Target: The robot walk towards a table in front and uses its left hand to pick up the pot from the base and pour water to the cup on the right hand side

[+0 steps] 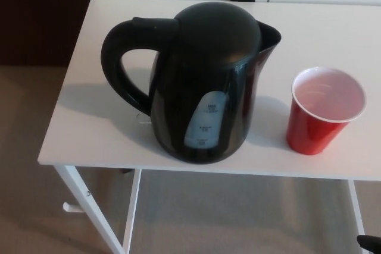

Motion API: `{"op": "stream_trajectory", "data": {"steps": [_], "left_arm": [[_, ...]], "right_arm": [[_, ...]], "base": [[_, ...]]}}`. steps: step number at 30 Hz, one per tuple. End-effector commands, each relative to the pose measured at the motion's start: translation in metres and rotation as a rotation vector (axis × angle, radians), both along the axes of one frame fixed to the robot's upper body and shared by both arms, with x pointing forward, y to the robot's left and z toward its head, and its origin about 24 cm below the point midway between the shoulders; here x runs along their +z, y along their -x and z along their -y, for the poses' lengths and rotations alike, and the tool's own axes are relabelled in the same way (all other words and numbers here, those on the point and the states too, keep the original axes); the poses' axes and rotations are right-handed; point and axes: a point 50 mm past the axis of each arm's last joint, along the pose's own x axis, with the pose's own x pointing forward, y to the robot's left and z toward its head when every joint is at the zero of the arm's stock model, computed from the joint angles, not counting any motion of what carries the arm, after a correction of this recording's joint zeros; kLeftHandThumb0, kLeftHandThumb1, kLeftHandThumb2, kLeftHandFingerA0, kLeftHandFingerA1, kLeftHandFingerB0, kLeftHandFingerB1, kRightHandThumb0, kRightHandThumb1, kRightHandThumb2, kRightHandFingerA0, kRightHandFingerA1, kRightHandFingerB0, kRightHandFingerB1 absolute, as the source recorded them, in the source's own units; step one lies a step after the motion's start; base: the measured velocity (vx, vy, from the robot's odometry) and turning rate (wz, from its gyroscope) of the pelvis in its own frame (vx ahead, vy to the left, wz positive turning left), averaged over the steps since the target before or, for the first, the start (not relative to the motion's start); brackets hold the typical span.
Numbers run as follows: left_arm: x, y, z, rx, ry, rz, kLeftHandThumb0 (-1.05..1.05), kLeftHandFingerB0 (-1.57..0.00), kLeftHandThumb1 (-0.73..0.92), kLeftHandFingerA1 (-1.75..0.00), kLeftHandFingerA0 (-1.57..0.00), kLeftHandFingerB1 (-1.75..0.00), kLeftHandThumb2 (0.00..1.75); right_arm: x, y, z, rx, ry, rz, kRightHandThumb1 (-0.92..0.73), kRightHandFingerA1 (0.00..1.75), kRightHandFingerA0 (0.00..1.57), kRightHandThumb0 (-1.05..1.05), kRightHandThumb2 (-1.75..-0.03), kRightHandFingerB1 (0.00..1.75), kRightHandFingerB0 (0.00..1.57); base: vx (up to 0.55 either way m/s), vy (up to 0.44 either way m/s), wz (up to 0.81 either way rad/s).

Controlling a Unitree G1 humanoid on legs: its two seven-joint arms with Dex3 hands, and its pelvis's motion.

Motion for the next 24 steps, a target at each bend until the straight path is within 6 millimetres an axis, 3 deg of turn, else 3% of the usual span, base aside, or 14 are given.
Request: {"op": "stream_trajectory", "data": {"steps": [1,6,8,9,10,11,13,14,17,19,20,21,22,24], "left_arm": [[0.003,0.003,-0.006,0.010,-0.015,0.002,-0.16,-0.15,0.38,-0.54,-0.25,-0.48,0.85],[0.012,0.002,-0.017,0.130,0.060,0.113,-0.14,-0.14,0.38,-0.53,-0.23,-0.48,0.85],[0.020,-0.005,-0.022,0.161,0.074,0.162,-0.39,-0.02,0.44,-0.50,-0.02,-0.50,0.99],[0.059,-0.030,-0.037,0.106,0.040,0.337,-0.35,-0.19,0.52,-0.32,-0.25,-0.28,0.57],[0.093,-0.049,-0.039,0.034,0.026,0.458,-0.40,-0.13,0.50,-0.32,-0.22,-0.27,0.56],[0.115,-0.062,-0.036,-0.018,0.015,0.522,-0.26,0.00,0.41,-0.50,0.00,-0.50,0.91],[0.144,-0.082,-0.028,-0.087,-0.021,0.606,-0.38,0.00,0.31,-0.49,-0.01,-0.30,0.75],[0.159,-0.091,-0.024,-0.121,-0.032,0.647,-0.43,0.00,0.47,-0.39,-0.01,-0.19,0.55],[0.217,-0.123,0.002,-0.279,-0.021,0.795,-0.76,0.00,0.38,-0.26,0.00,-0.18,0.82],[0.235,-0.133,0.013,-0.342,-0.035,0.831,-0.72,0.00,0.42,-0.35,0.00,-0.07,0.68],[0.246,-0.140,0.022,-0.372,-0.048,0.857,-0.75,0.00,0.41,-0.36,-0.02,-0.22,0.86],[0.257,-0.146,0.034,-0.420,-0.098,0.877,-0.75,0.00,0.47,-0.46,-0.06,-0.26,0.56],[0.264,-0.149,0.041,-0.445,-0.125,0.886,-0.72,-0.01,0.46,-0.46,-0.09,-0.29,0.54],[0.270,-0.152,0.050,-0.470,-0.150,0.885,-0.67,-0.06,0.38,-0.49,-0.09,-0.27,0.78]], "right_arm": [[0.001,0.000,0.002,0.006,0.024,-0.001,-0.55,0.38,0.45,-0.20,-0.55,0.39,0.44],[0.001,-0.003,-0.001,0.024,0.022,-0.004,-0.54,0.39,0.45,-0.20,-0.54,0.39,0.44],[0.001,-0.003,-0.001,0.028,0.032,-0.005,-0.50,0.44,0.43,-0.27,-0.62,0.44,0.44],[0.003,-0.003,0.000,0.041,0.032,-0.007,-0.55,0.38,0.42,-0.22,-0.55,0.39,0.44],[0.004,-0.003,-0.001,0.040,0.031,-0.014,-0.55,0.38,0.43,-0.21,-0.55,0.39,0.45],[0.004,-0.004,-0.001,0.038,0.032,-0.014,-0.55,0.38,0.43,-0.20,-0.55,0.39,0.44],[0.006,-0.005,0.000,0.038,0.040,-0.011,-0.54,0.39,0.43,-0.20,-0.56,0.40,0.45],[0.005,-0.006,0.000,0.040,0.042,-0.010,-0.54,0.39,0.43,-0.21,-0.56,0.40,0.45],[0.005,-0.006,0.000,0.042,0.032,0.006,-0.55,0.39,0.44,-0.20,-0.55,0.40,0.44],[0.005,-0.006,0.000,0.036,0.032,0.007,-0.54,0.39,0.43,-0.21,-0.55,0.40,0.45],[0.004,-0.005,0.000,0.030,0.033,-0.003,-0.55,0.38,0.44,-0.21,-0.54,0.39,0.44],[0.004,-0.005,0.000,0.032,0.043,-0.004,-0.54,0.39,0.44,-0.20,-0.56,0.40,0.45],[0.004,-0.004,0.000,0.033,0.046,-0.003,-0.54,0.39,0.44,-0.20,-0.55,0.40,0.45],[0.004,-0.004,0.000,0.029,0.043,-0.003,-0.54,0.38,0.44,-0.21,-0.55,0.39,0.45]], "base": [[0.00,0.000,0.00],[0.00,0.000,0.00],[0.00,0.000,0.00],[0.00,0.000,0.00],[0.00,0.000,0.00],[0.00,0.000,0.00],[0.00,0.000,0.00],[0.00,0.000,0.00],[0.00,0.000,0.00],[0.00,0.000,0.00],[0.00,0.000,0.00],[0.00,0.000,0.00],[0.00,0.000,0.00],[0.00,0.000,0.00]]}}
